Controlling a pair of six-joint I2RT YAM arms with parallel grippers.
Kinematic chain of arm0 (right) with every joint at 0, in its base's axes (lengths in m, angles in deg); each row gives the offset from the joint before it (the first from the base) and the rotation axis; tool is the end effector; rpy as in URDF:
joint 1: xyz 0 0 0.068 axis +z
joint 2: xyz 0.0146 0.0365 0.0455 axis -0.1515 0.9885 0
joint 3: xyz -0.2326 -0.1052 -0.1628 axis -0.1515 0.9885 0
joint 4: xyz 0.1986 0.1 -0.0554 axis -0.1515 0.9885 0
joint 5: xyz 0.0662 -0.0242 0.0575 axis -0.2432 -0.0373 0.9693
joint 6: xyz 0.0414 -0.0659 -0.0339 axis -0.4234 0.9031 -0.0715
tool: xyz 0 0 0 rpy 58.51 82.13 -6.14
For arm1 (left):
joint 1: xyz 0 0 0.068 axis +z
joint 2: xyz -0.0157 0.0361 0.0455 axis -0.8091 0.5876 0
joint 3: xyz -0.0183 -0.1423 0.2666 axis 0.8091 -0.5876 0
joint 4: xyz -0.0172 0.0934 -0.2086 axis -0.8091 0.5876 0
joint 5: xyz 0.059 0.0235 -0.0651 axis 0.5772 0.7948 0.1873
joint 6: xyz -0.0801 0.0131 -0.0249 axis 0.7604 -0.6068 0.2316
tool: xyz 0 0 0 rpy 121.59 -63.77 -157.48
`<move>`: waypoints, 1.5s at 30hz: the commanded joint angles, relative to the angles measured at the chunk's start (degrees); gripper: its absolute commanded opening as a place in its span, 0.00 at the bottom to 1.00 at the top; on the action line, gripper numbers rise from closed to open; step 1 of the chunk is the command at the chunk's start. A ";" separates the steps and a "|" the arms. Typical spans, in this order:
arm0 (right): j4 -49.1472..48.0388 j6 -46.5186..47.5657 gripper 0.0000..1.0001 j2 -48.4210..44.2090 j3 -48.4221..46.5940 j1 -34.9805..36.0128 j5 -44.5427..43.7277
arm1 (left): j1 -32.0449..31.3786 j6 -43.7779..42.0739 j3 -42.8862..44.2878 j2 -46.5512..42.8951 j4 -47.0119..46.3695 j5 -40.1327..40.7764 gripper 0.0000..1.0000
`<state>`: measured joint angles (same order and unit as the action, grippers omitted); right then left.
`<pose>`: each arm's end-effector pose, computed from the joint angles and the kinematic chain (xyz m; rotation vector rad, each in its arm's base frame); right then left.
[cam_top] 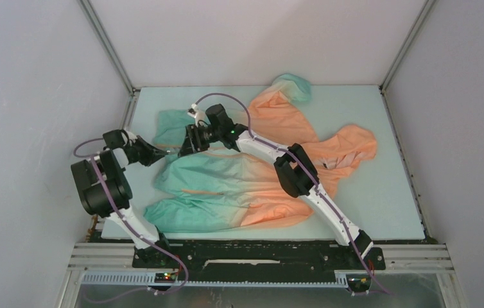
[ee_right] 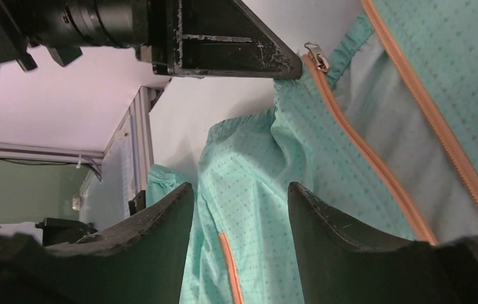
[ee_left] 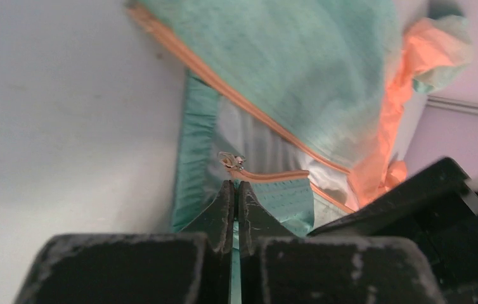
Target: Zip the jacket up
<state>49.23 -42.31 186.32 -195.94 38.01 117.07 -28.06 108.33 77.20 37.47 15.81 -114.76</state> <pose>0.3843 0.4835 0.1743 -0.7874 2.1642 1.6062 0.3273 0.1077 0.1742 -0.9057 2.2688 -0.8717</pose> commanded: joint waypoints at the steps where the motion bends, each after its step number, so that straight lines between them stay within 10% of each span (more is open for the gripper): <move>1: -5.11 -3.32 0.60 0.07 -2.44 -0.75 4.06 | 0.06 3.96 -7.02 -6.77 -18.32 -9.19 0.00; 17: -8.23 0.76 0.63 -4.64 4.57 -3.87 4.26 | -1.10 9.56 -19.34 -15.21 -42.99 -17.89 0.00; 36: -29.52 -8.16 0.64 -6.52 12.10 -4.26 11.45 | -4.48 8.62 -19.69 -16.94 -42.24 -21.67 0.00; 45: -34.58 -13.07 0.48 -3.87 10.89 -3.74 11.84 | -4.60 11.78 -20.18 -16.20 -46.40 -22.86 0.00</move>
<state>21.71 -51.55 183.50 -184.00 33.94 127.58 -32.32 118.73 58.03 22.33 -26.92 -135.52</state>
